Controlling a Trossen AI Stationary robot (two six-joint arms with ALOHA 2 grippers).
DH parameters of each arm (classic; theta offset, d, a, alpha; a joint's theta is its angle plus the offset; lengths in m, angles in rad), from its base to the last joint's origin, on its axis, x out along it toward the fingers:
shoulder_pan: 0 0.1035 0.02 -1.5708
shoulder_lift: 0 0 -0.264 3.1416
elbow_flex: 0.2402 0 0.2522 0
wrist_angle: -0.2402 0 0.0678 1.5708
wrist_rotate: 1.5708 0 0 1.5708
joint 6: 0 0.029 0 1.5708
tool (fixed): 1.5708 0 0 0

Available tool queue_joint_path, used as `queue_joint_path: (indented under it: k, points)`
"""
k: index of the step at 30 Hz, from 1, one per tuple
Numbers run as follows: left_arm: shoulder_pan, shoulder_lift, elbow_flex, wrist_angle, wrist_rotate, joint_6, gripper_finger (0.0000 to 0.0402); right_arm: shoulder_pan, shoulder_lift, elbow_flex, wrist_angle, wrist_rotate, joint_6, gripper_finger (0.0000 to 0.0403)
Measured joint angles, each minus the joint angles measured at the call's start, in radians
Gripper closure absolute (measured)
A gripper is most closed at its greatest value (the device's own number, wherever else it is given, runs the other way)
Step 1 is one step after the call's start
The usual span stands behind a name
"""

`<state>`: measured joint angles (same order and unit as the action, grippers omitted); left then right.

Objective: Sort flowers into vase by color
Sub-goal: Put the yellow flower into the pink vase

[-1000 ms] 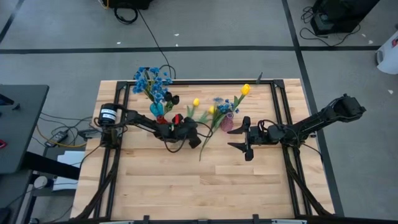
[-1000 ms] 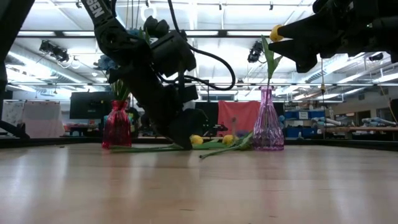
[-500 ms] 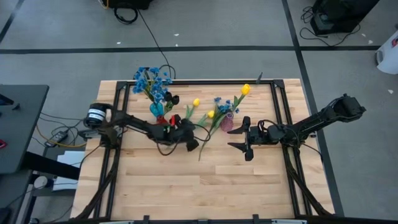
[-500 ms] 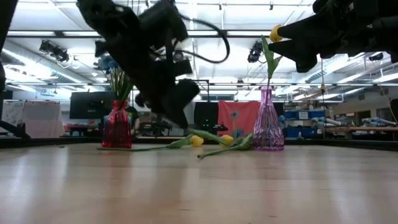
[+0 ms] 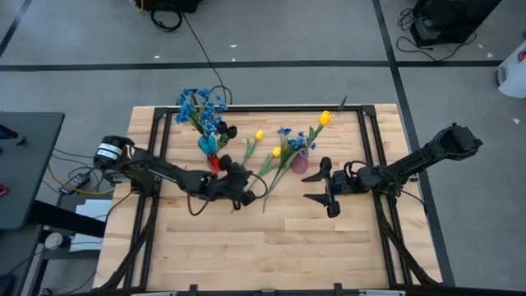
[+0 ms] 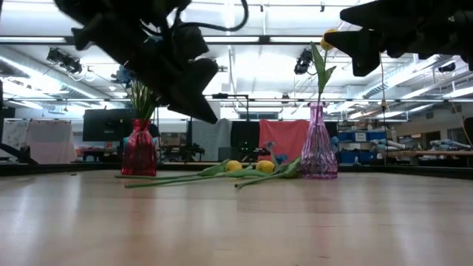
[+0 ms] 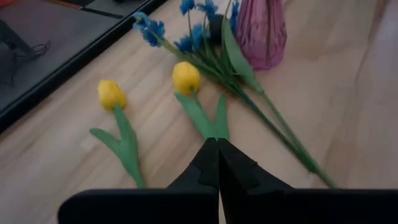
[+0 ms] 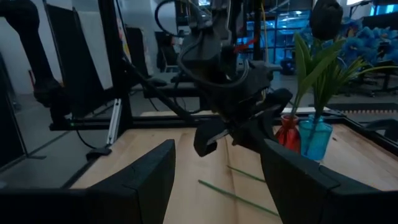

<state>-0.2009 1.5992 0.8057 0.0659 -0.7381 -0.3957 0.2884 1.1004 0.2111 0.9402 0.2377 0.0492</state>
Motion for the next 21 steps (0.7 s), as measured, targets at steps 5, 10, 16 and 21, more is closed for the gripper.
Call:
queue_joint_path:
  k: [5, 10, 16, 21]
  points:
    - [-0.034, -0.01, -0.082, 0.161, 0.015, 0.001, 0.04, 0.005, 0.0, 0.0, 0.017, 0.004, 0.034, 0.0159]
    - [-0.043, -0.005, -0.109, 0.177, 0.056, -0.086, 0.0391, 0.005, 0.012, 0.0, 0.016, 0.034, 0.088, 0.0159]
    - [-0.04, 0.013, -0.11, 0.208, 0.023, -0.117, 0.0345, 0.005, 0.036, 0.027, 0.012, 0.08, 0.07, 0.0159]
    - [-0.027, 0.074, -0.109, 0.272, -0.009, -0.104, 0.028, 0.005, 0.068, 0.048, 0.01, 0.06, 0.027, 0.0159]
